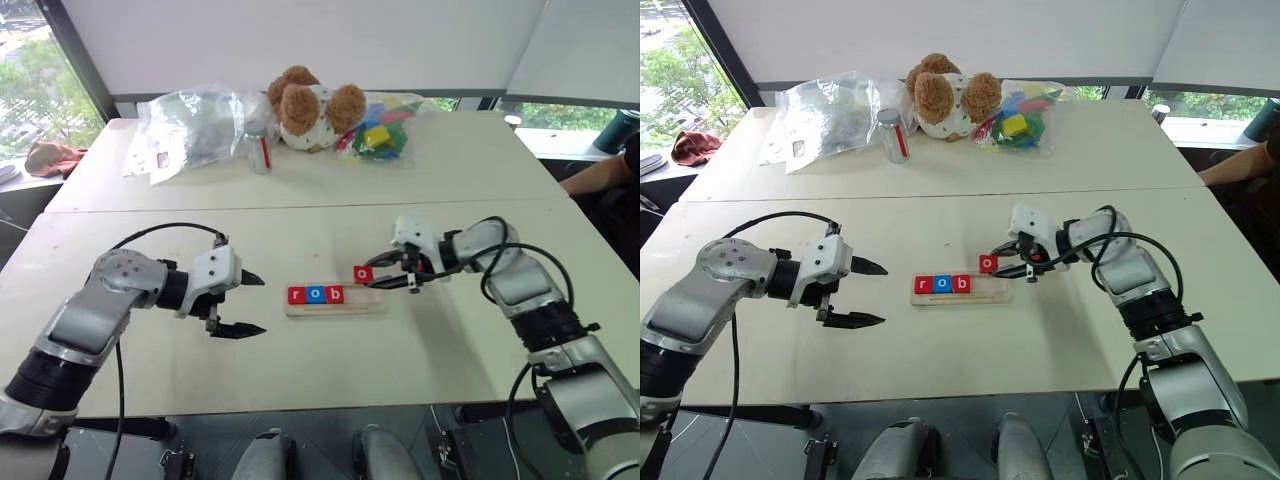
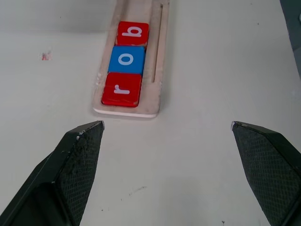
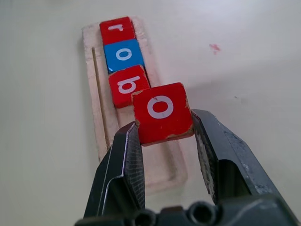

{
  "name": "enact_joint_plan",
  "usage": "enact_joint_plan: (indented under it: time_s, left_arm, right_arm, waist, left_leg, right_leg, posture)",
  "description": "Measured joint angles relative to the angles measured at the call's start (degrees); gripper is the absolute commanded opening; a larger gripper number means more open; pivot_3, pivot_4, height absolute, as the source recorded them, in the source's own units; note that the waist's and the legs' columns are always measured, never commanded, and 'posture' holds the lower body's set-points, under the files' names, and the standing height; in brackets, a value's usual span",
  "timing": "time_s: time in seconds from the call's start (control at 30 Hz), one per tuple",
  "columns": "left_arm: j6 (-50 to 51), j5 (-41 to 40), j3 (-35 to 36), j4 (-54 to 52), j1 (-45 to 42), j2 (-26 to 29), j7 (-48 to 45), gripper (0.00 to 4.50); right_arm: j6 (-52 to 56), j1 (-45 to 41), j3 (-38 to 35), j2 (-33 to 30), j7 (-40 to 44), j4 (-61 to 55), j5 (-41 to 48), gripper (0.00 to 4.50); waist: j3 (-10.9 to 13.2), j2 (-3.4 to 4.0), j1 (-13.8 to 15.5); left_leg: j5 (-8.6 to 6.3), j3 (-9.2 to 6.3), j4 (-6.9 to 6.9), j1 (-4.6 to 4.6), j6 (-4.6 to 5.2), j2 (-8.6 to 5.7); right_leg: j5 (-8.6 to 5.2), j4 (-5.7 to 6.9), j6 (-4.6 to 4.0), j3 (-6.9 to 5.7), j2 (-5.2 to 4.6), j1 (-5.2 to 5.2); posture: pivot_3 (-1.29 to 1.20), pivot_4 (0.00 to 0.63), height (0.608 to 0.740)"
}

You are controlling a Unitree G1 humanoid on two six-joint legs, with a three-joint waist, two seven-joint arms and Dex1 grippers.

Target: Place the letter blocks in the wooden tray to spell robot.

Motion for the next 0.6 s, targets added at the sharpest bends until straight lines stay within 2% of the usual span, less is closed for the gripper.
enact_joint_plan:
  time_s: [0.3, 0.6]
  left_arm:
    - [0.24, -0.13, 0.34, -1.87, 1.55, -0.25, 1.95, 4.50]
    - [0.32, -0.10, 0.31, -1.88, 1.82, -1.54, 3.26, 4.50]
  right_arm:
    - [-0.73, -0.98, 3.85, 1.22, 1.78, 1.90, -2.72, 1.12]
    - [-2.42, -1.90, 4.34, 4.11, 0.64, 4.29, -4.37, 1.12]
  waist:
    - [0.00, 0.00, -0.49]
    - [0.00, 0.00, -0.45]
  left_leg:
    - [0.00, 0.00, -0.01, -0.01, 0.00, 0.01]
    - [0.01, 0.00, -0.01, -0.01, -0.01, 0.01]
  right_leg:
    - [0.00, 0.02, 0.00, 0.00, 0.02, -0.04]
    - [0.00, 0.02, 0.00, 0.00, 0.03, -0.05]
  posture:
    - [0.00, 0.150, 0.740]
    - [0.00, 0.150, 0.740]
